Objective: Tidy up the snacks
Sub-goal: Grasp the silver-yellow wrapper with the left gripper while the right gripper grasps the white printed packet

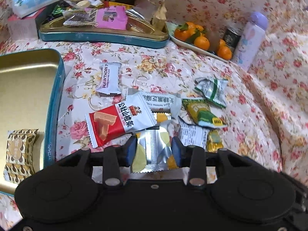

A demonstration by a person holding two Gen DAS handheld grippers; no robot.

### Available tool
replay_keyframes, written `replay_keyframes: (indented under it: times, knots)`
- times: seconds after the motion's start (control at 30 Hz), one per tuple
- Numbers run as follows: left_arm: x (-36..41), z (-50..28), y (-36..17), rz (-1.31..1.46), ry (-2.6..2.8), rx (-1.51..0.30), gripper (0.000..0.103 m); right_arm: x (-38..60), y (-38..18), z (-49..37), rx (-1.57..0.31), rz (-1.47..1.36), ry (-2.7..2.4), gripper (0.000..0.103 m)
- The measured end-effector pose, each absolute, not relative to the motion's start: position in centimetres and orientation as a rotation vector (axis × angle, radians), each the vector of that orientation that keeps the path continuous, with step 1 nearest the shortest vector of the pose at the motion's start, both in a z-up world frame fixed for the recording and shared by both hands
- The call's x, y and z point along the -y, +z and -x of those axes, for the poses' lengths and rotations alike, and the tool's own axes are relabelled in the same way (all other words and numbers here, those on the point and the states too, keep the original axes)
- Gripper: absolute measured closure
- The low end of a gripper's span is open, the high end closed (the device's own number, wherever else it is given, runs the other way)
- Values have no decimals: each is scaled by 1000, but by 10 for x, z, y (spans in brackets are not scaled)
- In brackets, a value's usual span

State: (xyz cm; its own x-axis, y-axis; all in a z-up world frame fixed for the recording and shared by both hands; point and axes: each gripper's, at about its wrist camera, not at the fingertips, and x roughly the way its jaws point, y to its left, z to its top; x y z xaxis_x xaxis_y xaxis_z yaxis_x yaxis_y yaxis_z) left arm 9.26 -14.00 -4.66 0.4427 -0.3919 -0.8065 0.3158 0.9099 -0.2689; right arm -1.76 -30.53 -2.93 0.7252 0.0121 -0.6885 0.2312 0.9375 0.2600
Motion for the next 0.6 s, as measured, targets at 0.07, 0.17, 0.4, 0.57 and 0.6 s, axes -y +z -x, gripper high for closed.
replay_keyframes:
  times: [0.07, 0.17, 0.4, 0.57, 0.6]
  knots:
    - [134, -89, -46, 74, -460, -1030, 56, 302, -30, 15, -754, -341, -112, 59]
    - [125, -85, -44, 74, -478, -1047, 56, 296, -30, 9, -758, -330, -94, 60]
    - [109, -77, -45, 47, -485, -1048, 56, 288, -34, -8, -774, -325, -55, 60]
    - [108, -72, -46, -13, -494, -1007, 54, 289, -41, -27, -810, -343, -57, 59]
    - [108, -72, -46, -21, -495, -1004, 53, 289, -42, -30, -816, -344, -51, 59]
